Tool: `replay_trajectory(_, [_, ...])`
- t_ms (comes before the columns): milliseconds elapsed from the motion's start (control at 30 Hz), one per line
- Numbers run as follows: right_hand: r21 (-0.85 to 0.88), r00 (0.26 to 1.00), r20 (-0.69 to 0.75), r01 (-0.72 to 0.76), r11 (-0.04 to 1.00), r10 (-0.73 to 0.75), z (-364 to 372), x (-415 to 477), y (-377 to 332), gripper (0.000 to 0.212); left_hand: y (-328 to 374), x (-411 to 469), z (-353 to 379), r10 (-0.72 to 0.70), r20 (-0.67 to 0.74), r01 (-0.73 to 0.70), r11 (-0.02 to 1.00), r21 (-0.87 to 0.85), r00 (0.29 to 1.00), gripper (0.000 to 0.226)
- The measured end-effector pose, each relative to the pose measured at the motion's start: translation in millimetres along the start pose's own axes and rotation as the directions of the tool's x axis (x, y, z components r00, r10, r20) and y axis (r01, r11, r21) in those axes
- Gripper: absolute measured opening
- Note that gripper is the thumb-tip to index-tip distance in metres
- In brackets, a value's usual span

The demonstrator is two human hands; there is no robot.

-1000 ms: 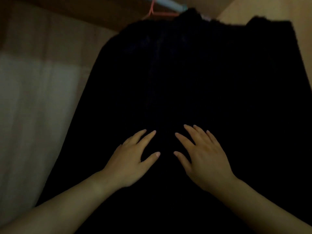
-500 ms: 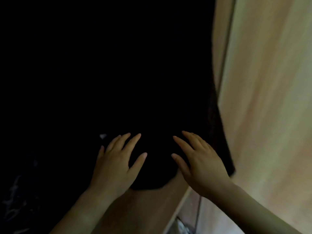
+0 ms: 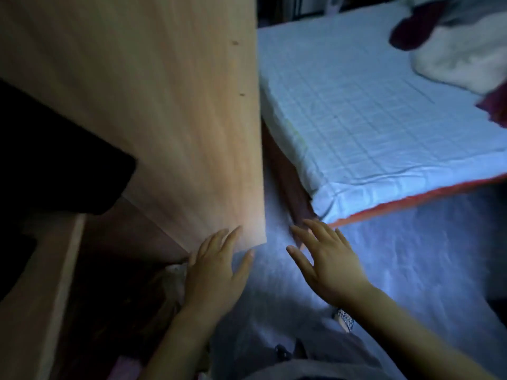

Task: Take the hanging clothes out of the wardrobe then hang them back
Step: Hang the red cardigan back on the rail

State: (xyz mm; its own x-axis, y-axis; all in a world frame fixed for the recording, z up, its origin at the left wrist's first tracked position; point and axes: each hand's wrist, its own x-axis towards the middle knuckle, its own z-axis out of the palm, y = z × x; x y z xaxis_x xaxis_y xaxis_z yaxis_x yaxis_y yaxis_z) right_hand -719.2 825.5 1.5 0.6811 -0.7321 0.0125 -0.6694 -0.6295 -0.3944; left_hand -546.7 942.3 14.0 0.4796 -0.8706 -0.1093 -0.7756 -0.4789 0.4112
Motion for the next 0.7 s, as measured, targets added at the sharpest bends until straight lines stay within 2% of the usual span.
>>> replay_trajectory(100, [0.022, 0.987, -0.028, -0.158, 0.987, 0.158, -21, -9, 65, 0.073, 60, 39, 33, 0.122, 0.069, -0.122, 0.992, -0.013, 0.990, 0.075])
replay_trajectory(233, [0.062, 0.943, -0.108, -0.308, 0.949, 0.314, -61, -11, 162, 0.061, 155, 106, 76, 0.284, 0.084, -0.280, 0.958, -0.055, 0.955, 0.068])
replay_trajectory(300, [0.071, 0.915, -0.127, -0.377, 0.924, 0.383, -87, -10, 217, 0.062, 213, 139, 102, 0.368, 0.088, -0.364, 0.929, -0.064, 0.925, 0.063])
replay_trajectory(533, [0.059, 0.813, -0.224, -0.539, 0.840, 0.537, -169, -7, 379, 0.072, 411, 219, 182, 0.575, 0.177, -0.566, 0.818, -0.104, 0.799, 0.067])
replay_trajectory(700, [0.065, 0.756, -0.224, -0.618, 0.783, 0.615, -192, 11, 459, 0.072, 491, 276, 216, 0.651, 0.216, -0.636, 0.758, -0.141, 0.728, 0.066])
